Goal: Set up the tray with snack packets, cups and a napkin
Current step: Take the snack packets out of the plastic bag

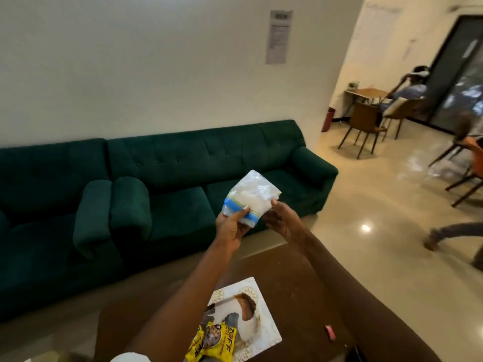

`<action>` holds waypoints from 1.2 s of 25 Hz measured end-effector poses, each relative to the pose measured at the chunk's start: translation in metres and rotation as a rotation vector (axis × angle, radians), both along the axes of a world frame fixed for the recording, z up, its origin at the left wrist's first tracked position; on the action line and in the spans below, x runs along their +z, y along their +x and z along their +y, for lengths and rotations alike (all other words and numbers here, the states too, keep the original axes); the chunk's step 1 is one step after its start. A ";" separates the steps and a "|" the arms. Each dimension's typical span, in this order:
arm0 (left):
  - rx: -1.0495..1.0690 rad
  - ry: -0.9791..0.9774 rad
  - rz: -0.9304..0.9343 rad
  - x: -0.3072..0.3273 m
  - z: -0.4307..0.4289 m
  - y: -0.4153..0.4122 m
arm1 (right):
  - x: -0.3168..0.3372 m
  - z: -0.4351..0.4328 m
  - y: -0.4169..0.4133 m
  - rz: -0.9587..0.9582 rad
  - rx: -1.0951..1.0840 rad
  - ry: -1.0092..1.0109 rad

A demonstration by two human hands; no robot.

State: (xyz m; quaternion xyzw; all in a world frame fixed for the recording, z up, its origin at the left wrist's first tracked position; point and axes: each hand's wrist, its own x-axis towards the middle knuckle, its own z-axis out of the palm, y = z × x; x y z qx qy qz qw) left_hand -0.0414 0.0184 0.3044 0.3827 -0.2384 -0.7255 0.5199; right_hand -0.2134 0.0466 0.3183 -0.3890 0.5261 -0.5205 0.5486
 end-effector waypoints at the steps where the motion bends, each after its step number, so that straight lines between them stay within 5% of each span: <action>1: -0.020 0.023 0.000 -0.008 0.009 -0.023 | -0.007 0.008 -0.008 -0.019 -0.040 -0.023; 5: -0.195 0.100 -0.115 -0.031 0.040 -0.097 | -0.027 0.048 -0.059 -0.049 -0.254 -0.105; 8: -0.407 0.087 -0.215 -0.029 0.044 -0.134 | -0.042 0.081 -0.112 0.105 -0.336 -0.149; 13: -0.526 -0.117 -0.455 -0.019 0.045 -0.238 | -0.033 0.101 -0.244 0.273 -0.180 -0.107; 23: -0.432 0.137 -0.246 -0.034 0.092 -0.388 | -0.064 0.152 -0.412 -0.653 -0.217 0.003; 26: -0.502 0.051 -0.133 -0.042 0.083 -0.384 | -0.076 0.141 -0.419 -0.657 -0.239 0.027; 30: -0.548 0.000 -0.569 -0.119 0.121 -0.404 | -0.153 0.176 -0.425 -0.465 -0.239 0.230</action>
